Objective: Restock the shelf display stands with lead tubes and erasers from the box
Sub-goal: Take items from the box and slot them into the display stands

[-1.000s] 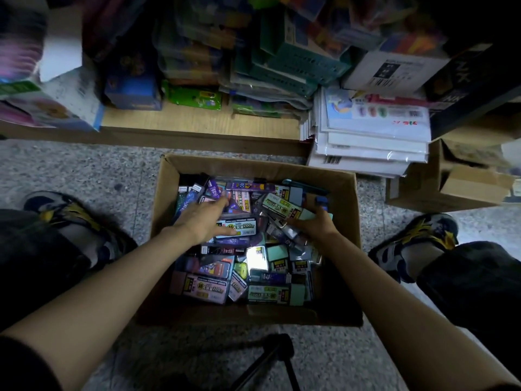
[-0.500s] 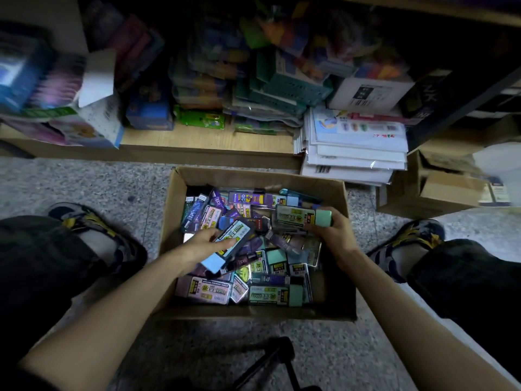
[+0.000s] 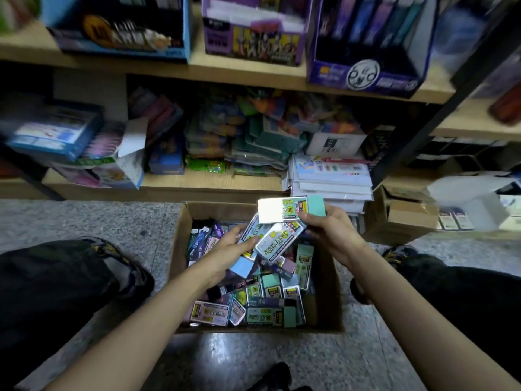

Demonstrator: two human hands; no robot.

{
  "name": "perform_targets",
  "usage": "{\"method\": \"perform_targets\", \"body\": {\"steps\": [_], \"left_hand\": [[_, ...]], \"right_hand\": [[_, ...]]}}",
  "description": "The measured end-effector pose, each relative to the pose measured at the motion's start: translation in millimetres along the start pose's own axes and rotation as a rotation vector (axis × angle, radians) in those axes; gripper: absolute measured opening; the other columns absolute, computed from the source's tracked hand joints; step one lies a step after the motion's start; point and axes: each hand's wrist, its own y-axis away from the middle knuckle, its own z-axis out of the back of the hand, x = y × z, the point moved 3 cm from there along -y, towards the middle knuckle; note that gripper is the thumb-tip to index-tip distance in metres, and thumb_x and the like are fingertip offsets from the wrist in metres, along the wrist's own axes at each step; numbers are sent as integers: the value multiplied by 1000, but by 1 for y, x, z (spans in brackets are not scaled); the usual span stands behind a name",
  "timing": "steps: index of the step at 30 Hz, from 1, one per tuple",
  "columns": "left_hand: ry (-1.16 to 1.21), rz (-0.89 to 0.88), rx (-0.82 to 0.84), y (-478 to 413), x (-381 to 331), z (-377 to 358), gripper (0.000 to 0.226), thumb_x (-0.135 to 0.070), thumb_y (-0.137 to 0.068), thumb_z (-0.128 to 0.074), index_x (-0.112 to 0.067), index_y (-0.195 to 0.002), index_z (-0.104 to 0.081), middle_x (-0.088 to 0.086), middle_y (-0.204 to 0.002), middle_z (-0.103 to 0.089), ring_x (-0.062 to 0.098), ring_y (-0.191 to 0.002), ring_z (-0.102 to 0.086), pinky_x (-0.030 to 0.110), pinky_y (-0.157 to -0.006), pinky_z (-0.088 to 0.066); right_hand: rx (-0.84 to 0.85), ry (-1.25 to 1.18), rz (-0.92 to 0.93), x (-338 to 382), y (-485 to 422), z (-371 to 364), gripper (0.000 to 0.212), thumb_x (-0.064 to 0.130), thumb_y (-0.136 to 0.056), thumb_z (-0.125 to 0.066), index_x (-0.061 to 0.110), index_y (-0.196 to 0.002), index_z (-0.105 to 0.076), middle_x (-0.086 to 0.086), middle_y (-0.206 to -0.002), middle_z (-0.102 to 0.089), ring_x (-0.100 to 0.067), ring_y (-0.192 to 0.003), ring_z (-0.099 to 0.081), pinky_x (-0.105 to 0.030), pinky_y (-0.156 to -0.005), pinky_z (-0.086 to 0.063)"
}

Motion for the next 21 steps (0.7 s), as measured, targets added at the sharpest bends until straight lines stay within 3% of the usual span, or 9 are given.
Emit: {"method": "perform_targets", "body": {"steps": [1,3,5,7,10,15,18,21], "left_hand": [[51,-3,-2,6,-9,-3,58,-26,-90,-59,-19,-142,-34,-1,-126,-54,5,-79,-65,15,-56,-50],[160,9,-7,18,-24,-8,63,-34,-84,-63,-24,-140,-35,-2,-116,-59,10,-66,-65,21,-54,-50],[153,-47,19,30,-39,-11,57,-49,-67,-70,-35,-118,-49,-15,-102,-63,1,-67,-67,26,-63,-53],[115,-137,75,41,-54,-16,55,-50,-54,-75,-37,-103,-56,-26,-95,-66,-5,-80,-67,25,-73,-53],[92,-215,101,49,-72,-17,66,-40,-56,-79,-31,-116,-55,-12,-107,-70,7,-96,-67,22,-76,-52],[84,-300,77,65,-105,-2,53,-21,-69,-75,-22,-118,-54,-7,-100,-73,8,-87,-70,17,-66,-52],[98,-357,46,73,-134,15,43,-10,-76,-71,-15,-116,-56,-2,-95,-74,10,-77,-70,19,-60,-52],[120,-425,-9,84,-166,39,40,-8,-78,-69,-8,-116,-55,8,-97,-73,18,-74,-70,23,-58,-54]], "right_hand": [[-2,-8,6,7,3,-2,9,5,-85,-64,11,-92,-66,-4,-86,-73,-18,-80,-62,-23,-67,-48],[-5,-31,17,19,9,-5,8,7,-86,-64,12,-92,-66,0,-84,-73,-14,-79,-64,-20,-65,-49],[4,-39,35,29,15,-10,11,8,-86,-64,9,-96,-65,-1,-84,-73,-13,-77,-65,-18,-63,-50],[25,-35,56,38,22,-18,14,9,-86,-64,7,-100,-64,-3,-87,-73,-13,-76,-66,-18,-61,-50],[57,-44,97,54,33,-27,15,9,-88,-61,8,-103,-61,-5,-90,-73,-14,-75,-66,-19,-58,-50],[23,-65,242,106,42,-27,14,7,-91,-56,6,-104,-61,-8,-94,-71,-16,-81,-66,-23,-67,-50],[30,-141,294,149,43,-24,14,6,-92,-55,6,-105,-61,-10,-98,-71,-16,-85,-68,-21,-65,-54],[45,-134,354,193,41,-26,13,7,-92,-55,7,-103,-61,-13,-98,-71,-21,-82,-67,-27,-63,-54]]}}
